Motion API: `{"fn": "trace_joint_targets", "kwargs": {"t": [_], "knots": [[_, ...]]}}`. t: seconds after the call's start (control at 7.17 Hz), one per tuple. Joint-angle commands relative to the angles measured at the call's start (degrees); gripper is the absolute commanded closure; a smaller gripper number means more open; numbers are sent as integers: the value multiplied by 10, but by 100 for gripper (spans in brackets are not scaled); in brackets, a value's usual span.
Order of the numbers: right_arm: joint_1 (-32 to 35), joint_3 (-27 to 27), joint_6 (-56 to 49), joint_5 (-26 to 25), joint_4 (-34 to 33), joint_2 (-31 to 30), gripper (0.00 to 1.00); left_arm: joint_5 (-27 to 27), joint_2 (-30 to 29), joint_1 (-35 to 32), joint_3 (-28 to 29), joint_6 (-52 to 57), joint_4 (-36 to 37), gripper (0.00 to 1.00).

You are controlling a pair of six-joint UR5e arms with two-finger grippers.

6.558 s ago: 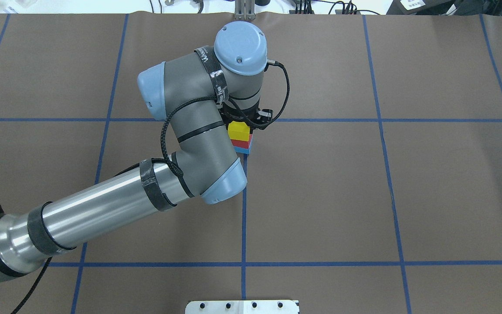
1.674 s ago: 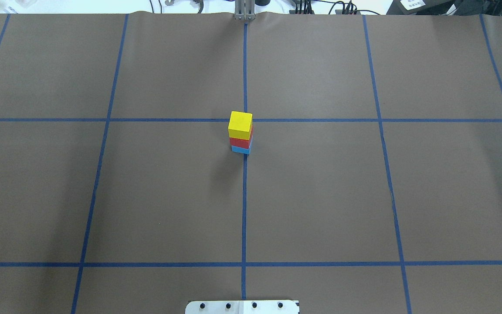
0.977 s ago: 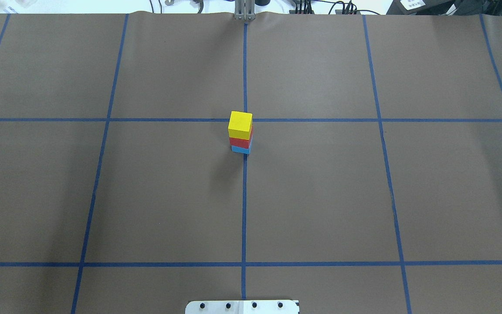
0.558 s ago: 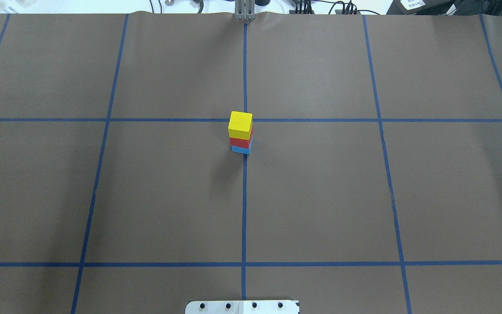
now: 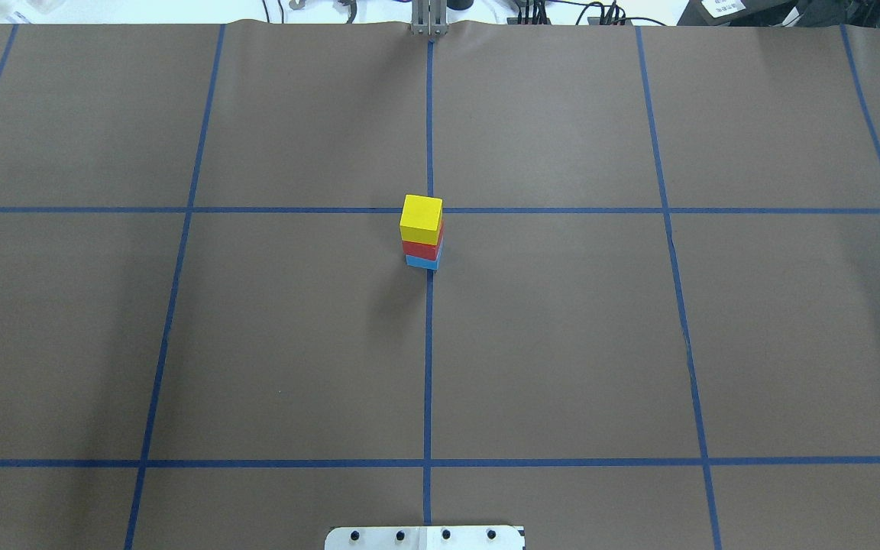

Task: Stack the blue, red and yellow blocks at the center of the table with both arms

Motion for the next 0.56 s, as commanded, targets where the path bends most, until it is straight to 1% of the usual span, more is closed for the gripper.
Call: {"fn": "trace_joint_targets", "kwargs": {"t": [0.0, 0.14, 0.28, 0.42], "knots": [[0, 3, 5, -4, 3, 8, 0, 1, 0, -1, 1, 0, 2, 0], [0, 4, 6, -3, 2, 7, 0, 2, 0, 0, 1, 0, 2, 0], [0, 4, 6, -3, 2, 7, 0, 47, 0, 0, 0, 0, 3, 0], [0, 5, 7, -3, 2, 7, 0, 59, 0, 0, 0, 0, 4, 0]]}}
